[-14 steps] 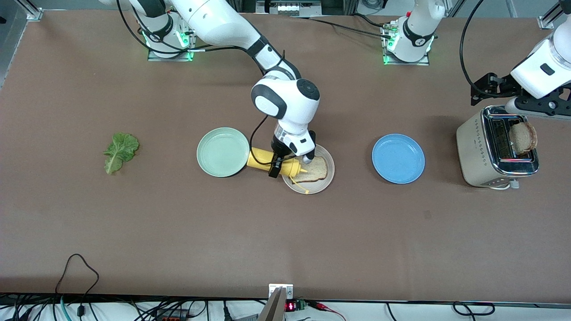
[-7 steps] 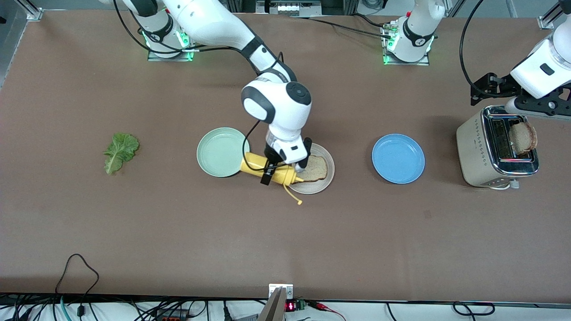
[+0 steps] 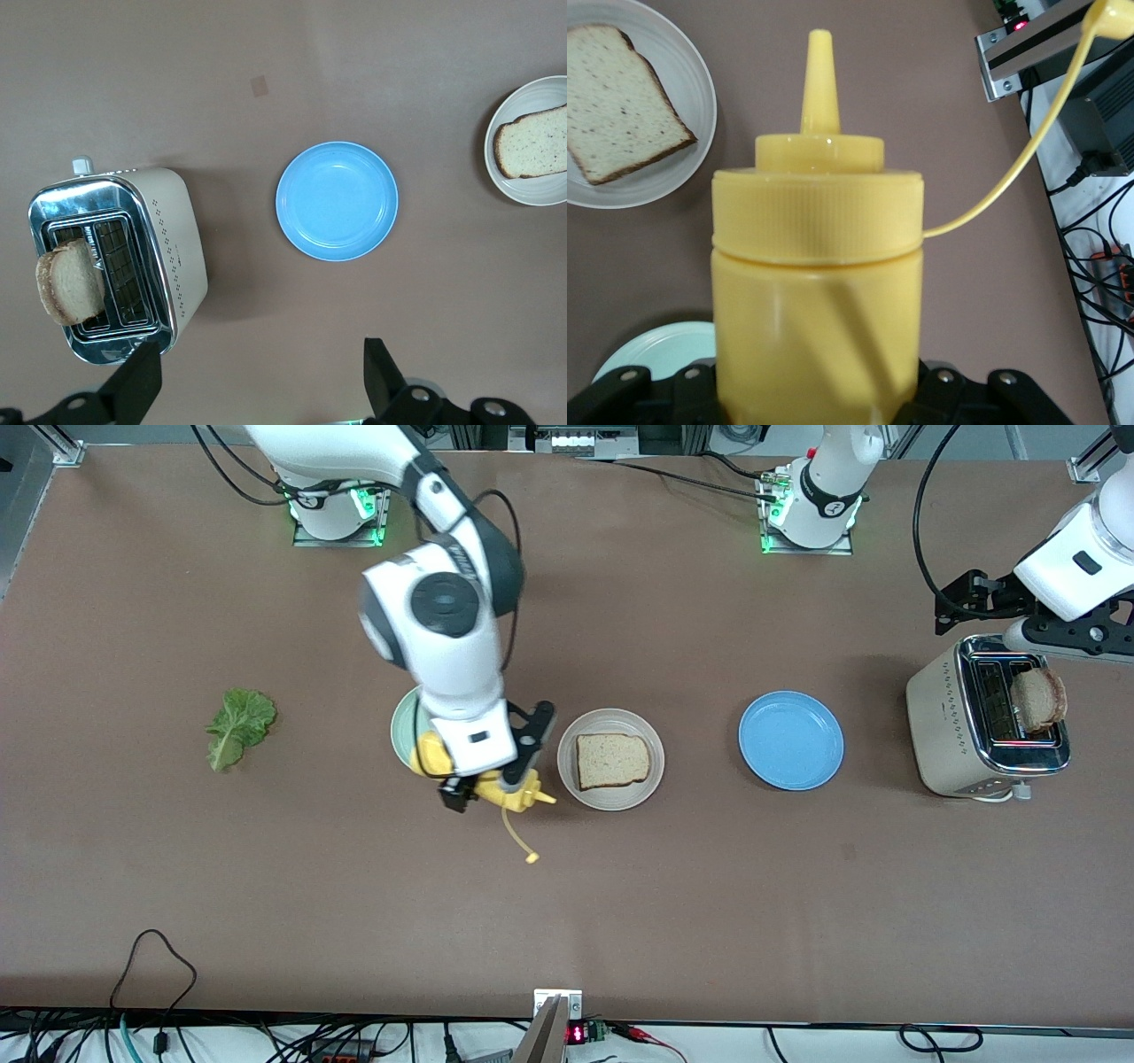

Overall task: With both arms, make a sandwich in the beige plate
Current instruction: 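Carry the yellow bottle back beside the lettuce leaf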

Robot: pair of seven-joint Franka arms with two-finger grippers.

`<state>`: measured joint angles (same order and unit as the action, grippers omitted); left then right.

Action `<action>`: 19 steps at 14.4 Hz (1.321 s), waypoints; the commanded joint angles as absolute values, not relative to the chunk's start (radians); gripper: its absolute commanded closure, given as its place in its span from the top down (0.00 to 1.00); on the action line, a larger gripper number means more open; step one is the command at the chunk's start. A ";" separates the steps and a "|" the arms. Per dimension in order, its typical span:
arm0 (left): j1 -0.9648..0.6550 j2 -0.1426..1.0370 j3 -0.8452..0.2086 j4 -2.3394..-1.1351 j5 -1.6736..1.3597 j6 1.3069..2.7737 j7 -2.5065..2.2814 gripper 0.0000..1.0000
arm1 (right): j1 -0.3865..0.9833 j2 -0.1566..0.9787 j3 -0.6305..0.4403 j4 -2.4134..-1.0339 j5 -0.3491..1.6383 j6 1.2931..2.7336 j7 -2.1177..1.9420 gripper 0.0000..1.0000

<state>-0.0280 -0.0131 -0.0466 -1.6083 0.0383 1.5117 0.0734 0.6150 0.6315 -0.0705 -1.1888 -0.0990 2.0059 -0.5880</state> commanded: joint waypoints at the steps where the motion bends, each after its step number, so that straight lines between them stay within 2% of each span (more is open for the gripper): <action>1: -0.025 -0.021 -0.046 -1.611 0.029 1.505 0.072 1.00 | 0.540 0.546 -0.049 -1.213 0.026 1.948 -0.699 0.41; 11: -0.025 -0.021 -0.044 -1.612 0.029 1.505 0.074 1.00 | 0.287 0.378 -0.051 -1.324 0.515 1.870 -1.141 0.41; 15: -0.025 -0.021 -0.044 -1.612 0.029 1.505 0.074 1.00 | 0.146 0.318 -0.051 -1.422 0.765 1.798 -1.366 0.41; 19: -0.025 -0.021 -0.044 -1.612 0.029 1.503 0.074 1.00 | -0.010 0.293 -0.052 -1.578 1.001 1.695 -1.665 0.41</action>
<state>-0.0278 -0.0131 -0.0453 -1.6085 0.0383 1.5116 0.0734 0.0626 0.3427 -0.0721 -1.4565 0.8951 1.7311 -1.5264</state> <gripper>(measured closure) 0.000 0.458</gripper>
